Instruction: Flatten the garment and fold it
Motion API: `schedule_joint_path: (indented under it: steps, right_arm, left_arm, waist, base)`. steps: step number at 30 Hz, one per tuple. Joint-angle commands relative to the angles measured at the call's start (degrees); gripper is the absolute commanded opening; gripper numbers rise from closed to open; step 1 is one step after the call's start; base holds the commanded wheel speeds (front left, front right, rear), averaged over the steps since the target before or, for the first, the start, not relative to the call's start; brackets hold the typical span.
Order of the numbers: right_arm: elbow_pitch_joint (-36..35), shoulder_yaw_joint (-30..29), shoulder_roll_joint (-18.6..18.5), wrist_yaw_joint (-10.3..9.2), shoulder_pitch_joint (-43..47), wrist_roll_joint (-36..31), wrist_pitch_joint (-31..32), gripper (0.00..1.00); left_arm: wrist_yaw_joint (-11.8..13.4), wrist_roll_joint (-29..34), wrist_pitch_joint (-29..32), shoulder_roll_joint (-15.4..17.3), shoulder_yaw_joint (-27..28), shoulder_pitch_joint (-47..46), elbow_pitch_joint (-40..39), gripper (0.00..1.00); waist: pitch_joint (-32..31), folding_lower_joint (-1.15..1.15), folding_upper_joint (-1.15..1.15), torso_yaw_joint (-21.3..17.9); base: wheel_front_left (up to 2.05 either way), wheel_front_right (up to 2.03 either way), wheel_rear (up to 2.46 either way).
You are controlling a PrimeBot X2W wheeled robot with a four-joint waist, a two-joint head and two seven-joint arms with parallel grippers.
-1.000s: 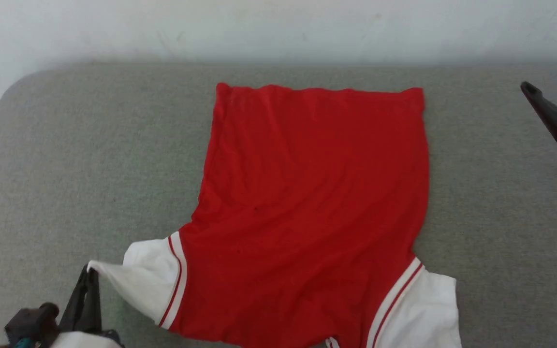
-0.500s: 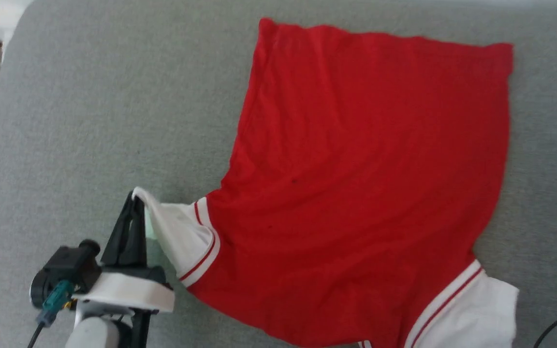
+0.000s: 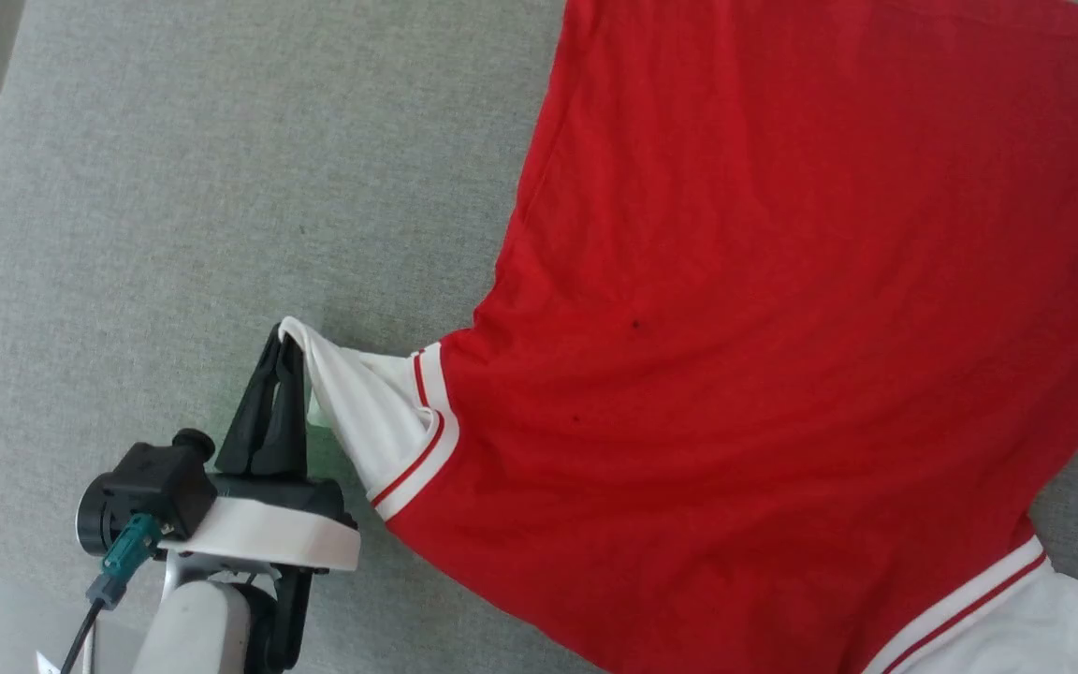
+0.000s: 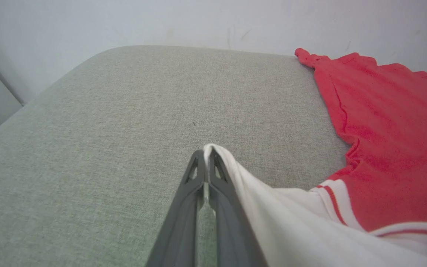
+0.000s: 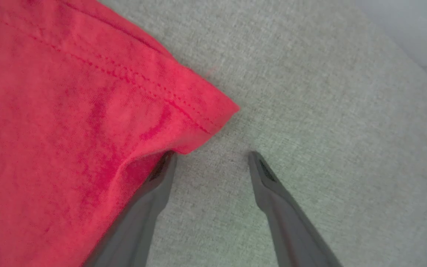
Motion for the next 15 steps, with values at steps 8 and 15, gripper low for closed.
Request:
schedule_joint_path:
  steps: [8,15]
  right_arm:
    - [1.7,3.9,0.1,-0.03,3.6,3.3,-2.2,0.00]
    - [1.4,3.8,0.9,-0.03,2.2,6.9,-9.6,0.00]
  left_arm:
    - [-1.6,1.8,-0.3,-1.2,2.2,-0.3,1.4,0.00]
    - [-1.6,2.7,-0.3,-0.9,4.7,3.3,2.2,0.00]
  waist:
    - [-1.8,0.02,0.00,-0.9]
    - [-8.9,0.02,0.00,-4.0]
  base:
    - [0.00,0.00,0.00]
    - [0.00,0.00,0.00]
